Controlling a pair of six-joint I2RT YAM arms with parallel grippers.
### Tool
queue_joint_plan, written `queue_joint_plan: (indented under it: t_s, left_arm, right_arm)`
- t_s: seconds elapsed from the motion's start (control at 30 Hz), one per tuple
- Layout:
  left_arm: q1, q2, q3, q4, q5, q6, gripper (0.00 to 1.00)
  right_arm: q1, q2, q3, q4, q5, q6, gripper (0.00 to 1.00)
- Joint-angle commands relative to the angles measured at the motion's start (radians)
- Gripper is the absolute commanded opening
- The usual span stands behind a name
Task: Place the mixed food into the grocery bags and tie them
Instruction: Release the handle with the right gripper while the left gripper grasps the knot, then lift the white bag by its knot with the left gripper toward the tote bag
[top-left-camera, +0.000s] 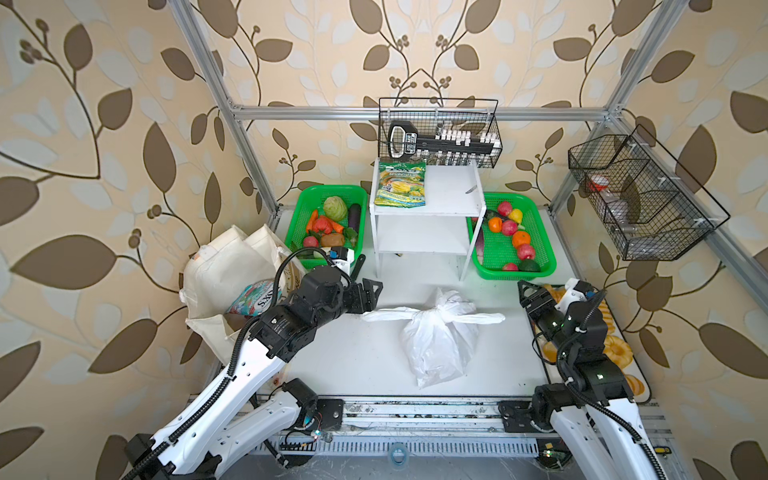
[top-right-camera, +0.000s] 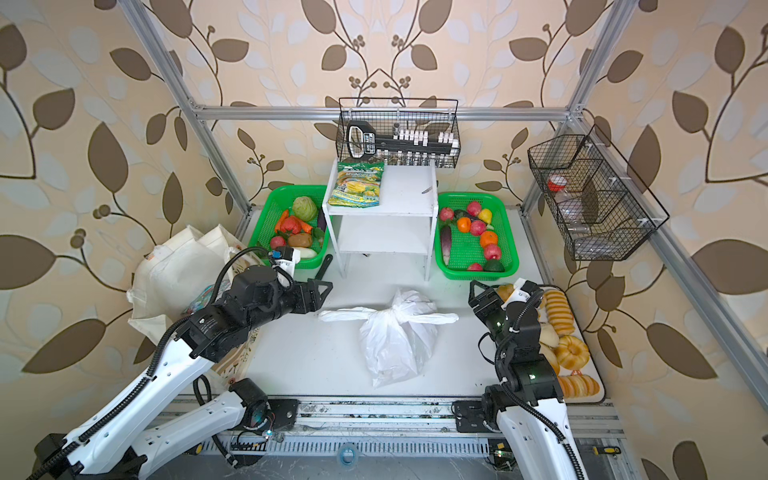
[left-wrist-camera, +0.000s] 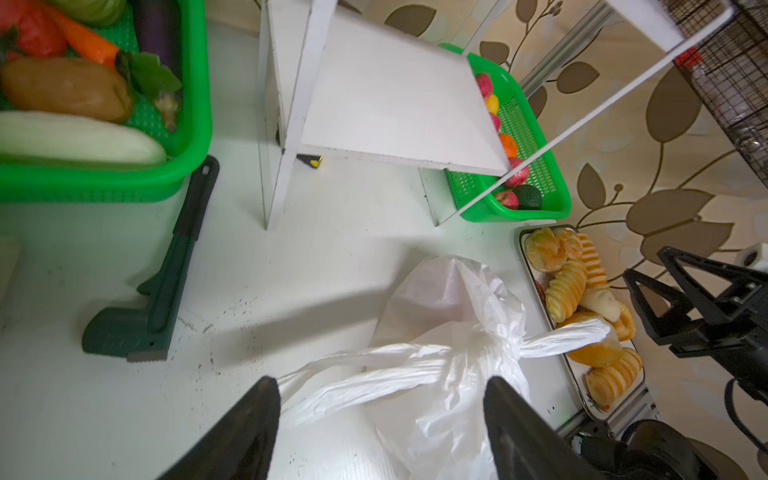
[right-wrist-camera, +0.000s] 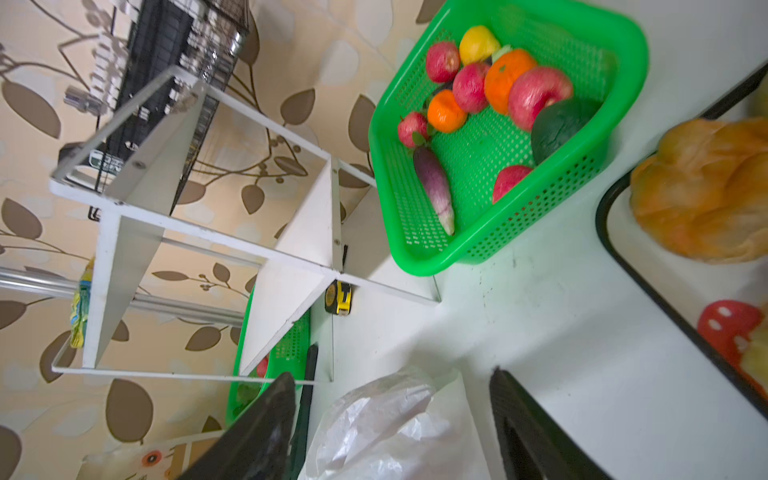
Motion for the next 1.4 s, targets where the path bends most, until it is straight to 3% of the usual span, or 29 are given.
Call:
queue_joint_plan:
  t_s: [0.0, 0.07, 0.23, 0.33, 0.4, 0.63, 1.13, 1.23, 1.37]
  left_arm:
    - [-0.01, 0.075, 0.077, 0.065, 0.092, 0.123, 0.77]
    - [-0.057, 0.134, 0.113, 0.048, 0.092, 0.185, 0.78]
    - [-0.263, 0.278, 0.176, 0.016, -0.029, 0.363, 0.84]
    - [-0.318, 0.365, 0.204, -0.008, -0.05, 0.398, 0.89]
    - [-0.342, 0.415, 0.22, -0.013, -0.086, 0.399, 0.98]
    - [-0.359, 0.536, 0.251, 0.039, 0.009, 0.411, 0.99]
    - [-0.394, 0.831, 0.384, -0.095, 0.098, 0.468, 0.99]
    - [-0.4, 0.854, 0.409, -0.154, 0.116, 0.478, 0.87]
    - [-0.4, 0.835, 0.409, -0.179, 0.157, 0.488, 0.55]
  right_arm:
    - [-0.002, -0.014, 0.041, -0.047, 0.105, -0.045, 0.75]
    - [-0.003, -0.002, 0.049, -0.04, 0.095, -0.057, 0.74]
    - [-0.003, 0.038, 0.053, -0.024, 0.022, -0.06, 0.75]
    - [-0.003, 0.053, 0.039, -0.004, -0.008, -0.043, 0.75]
    - [-0.003, 0.062, 0.03, 0.013, -0.025, -0.037, 0.74]
    - [-0.003, 0.083, 0.023, 0.055, -0.056, -0.04, 0.73]
    - [-0.003, 0.127, 0.002, 0.083, -0.107, -0.029, 0.73]
    - [-0.003, 0.129, -0.001, 0.085, -0.112, -0.025, 0.73]
    - [-0.003, 0.131, -0.007, 0.089, -0.118, -0.02, 0.73]
